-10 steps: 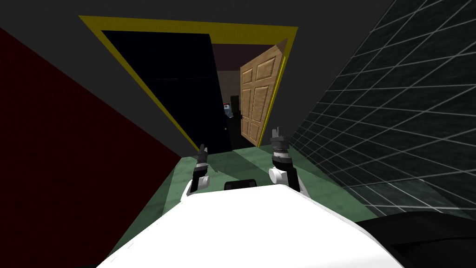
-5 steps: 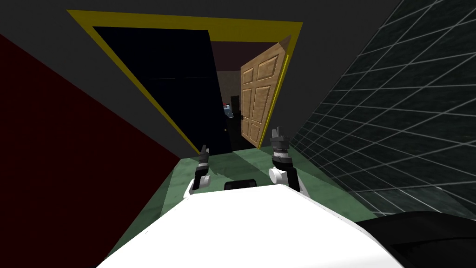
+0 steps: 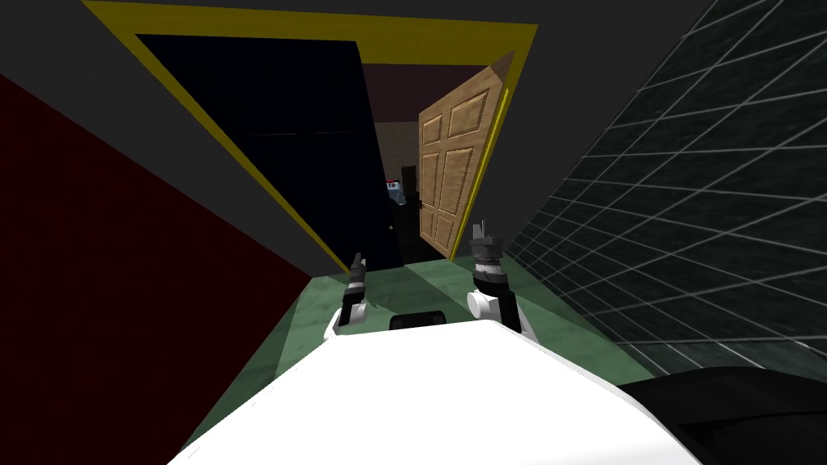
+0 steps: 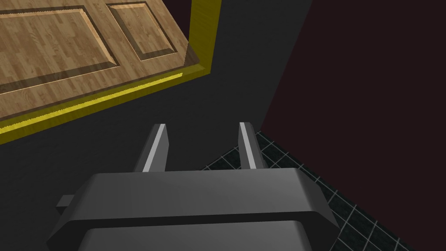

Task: Push the door open

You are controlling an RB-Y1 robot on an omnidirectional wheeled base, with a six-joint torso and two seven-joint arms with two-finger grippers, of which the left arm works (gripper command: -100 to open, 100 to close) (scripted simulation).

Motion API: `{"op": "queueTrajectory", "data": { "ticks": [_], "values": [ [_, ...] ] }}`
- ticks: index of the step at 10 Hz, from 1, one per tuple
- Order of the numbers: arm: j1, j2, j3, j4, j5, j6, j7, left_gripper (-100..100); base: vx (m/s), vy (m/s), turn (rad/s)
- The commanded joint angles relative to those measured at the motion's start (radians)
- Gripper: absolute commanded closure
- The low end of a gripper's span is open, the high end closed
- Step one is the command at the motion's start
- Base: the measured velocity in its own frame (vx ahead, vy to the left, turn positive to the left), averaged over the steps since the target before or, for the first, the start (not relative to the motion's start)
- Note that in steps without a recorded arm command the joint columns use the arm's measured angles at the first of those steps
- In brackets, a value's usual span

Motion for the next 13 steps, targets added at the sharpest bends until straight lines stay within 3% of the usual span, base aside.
{"op": "queueTrajectory", "data": {
  "ticks": [1,13],
  "values": [
    [-0.015,-0.002,-0.001,0.036,-0.001,-0.007,0.004,-100,0.099,-0.009,0.009],
    [-0.142,-0.001,-0.001,0.318,-0.001,-0.060,0.042,-100,0.098,-0.013,0.012]
  ]
}}
